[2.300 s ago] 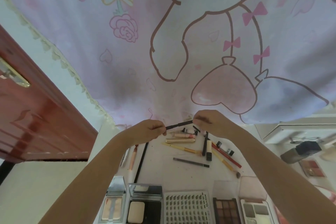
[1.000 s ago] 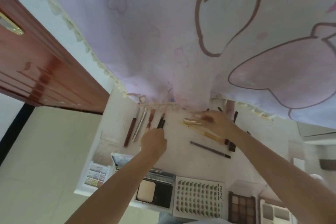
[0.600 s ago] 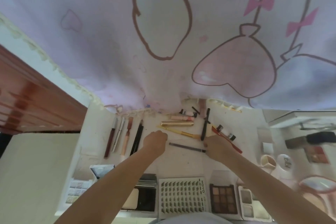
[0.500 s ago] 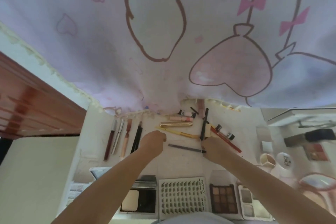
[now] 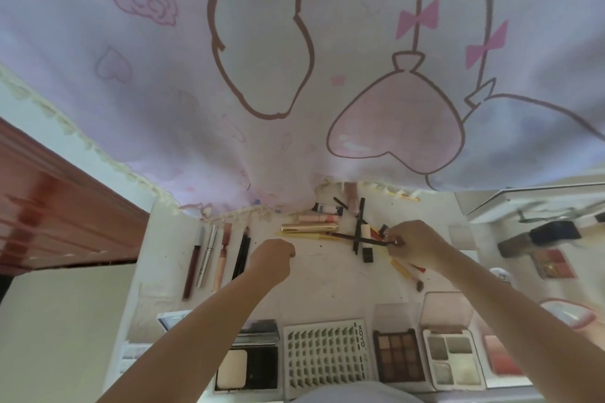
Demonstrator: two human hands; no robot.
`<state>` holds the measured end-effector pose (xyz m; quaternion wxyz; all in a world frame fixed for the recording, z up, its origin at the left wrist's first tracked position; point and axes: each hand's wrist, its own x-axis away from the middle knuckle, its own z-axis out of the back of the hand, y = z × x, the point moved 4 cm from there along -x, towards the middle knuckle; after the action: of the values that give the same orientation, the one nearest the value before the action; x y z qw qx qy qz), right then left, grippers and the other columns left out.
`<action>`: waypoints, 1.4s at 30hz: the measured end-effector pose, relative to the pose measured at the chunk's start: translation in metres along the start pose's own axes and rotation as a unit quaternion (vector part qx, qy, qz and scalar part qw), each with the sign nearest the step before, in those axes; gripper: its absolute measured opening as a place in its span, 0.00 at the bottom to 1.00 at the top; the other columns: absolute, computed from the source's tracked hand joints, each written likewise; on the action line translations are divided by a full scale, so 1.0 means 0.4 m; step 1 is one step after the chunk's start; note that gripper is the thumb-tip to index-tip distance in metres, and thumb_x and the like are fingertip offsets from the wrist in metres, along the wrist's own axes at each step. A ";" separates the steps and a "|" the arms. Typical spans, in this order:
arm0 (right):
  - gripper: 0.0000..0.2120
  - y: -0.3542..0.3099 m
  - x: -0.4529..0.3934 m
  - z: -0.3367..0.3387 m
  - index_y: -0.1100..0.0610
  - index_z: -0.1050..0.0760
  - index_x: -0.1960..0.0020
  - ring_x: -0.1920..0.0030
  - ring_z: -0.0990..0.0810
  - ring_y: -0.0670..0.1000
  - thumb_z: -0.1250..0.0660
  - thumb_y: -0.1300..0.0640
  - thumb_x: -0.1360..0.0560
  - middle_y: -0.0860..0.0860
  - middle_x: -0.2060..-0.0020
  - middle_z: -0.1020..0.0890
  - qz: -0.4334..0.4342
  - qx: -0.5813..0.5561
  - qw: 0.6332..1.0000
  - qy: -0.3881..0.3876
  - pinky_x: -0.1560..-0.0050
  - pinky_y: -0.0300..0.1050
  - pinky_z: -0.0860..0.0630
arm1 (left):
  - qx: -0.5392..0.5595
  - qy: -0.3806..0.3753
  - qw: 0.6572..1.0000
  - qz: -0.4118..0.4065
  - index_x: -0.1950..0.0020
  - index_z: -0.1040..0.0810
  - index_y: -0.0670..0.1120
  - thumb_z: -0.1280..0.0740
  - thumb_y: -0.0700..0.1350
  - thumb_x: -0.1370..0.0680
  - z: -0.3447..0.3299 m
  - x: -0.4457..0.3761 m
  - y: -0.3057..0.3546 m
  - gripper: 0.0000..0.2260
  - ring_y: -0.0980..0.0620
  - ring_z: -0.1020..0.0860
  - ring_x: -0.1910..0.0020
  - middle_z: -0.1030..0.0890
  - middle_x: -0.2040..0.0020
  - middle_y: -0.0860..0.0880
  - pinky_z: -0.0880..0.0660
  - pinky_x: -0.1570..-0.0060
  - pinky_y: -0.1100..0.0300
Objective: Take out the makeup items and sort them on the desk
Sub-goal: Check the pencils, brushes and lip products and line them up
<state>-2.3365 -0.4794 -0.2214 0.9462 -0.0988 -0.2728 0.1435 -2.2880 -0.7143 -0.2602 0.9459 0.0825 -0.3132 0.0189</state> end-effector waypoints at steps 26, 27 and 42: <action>0.13 -0.207 0.099 0.177 0.48 0.38 0.63 0.65 0.35 0.40 0.45 0.59 0.21 0.41 0.66 0.36 0.261 0.026 0.964 0.051 0.59 0.32 0.38 | 0.137 0.058 0.963 -0.223 0.49 0.24 0.40 0.45 0.43 0.19 0.263 0.191 0.068 0.12 0.61 0.33 0.70 0.31 0.68 0.56 0.34 0.66 0.72; 0.10 -0.210 0.101 0.173 0.51 0.36 0.61 0.65 0.35 0.40 0.46 0.58 0.21 0.42 0.66 0.35 0.263 0.031 0.963 0.049 0.59 0.32 0.37 | 0.156 0.039 0.962 -0.219 0.50 0.23 0.41 0.45 0.43 0.19 0.261 0.194 0.067 0.11 0.61 0.33 0.70 0.31 0.68 0.55 0.34 0.66 0.72; 0.07 -0.185 0.095 0.218 0.56 0.31 0.57 0.65 0.34 0.38 0.44 0.60 0.21 0.41 0.66 0.34 0.220 0.012 0.972 0.082 0.58 0.25 0.35 | 0.373 0.027 0.917 -0.137 0.62 0.26 0.47 0.44 0.39 0.19 0.246 0.224 -0.023 0.14 0.61 0.37 0.82 0.33 0.78 0.56 0.39 0.76 0.73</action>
<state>-2.3369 -0.5269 -0.1107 0.9118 -0.1561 -0.1640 0.3425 -2.2732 -0.7414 -0.1304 0.8477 0.4711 -0.2436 0.0068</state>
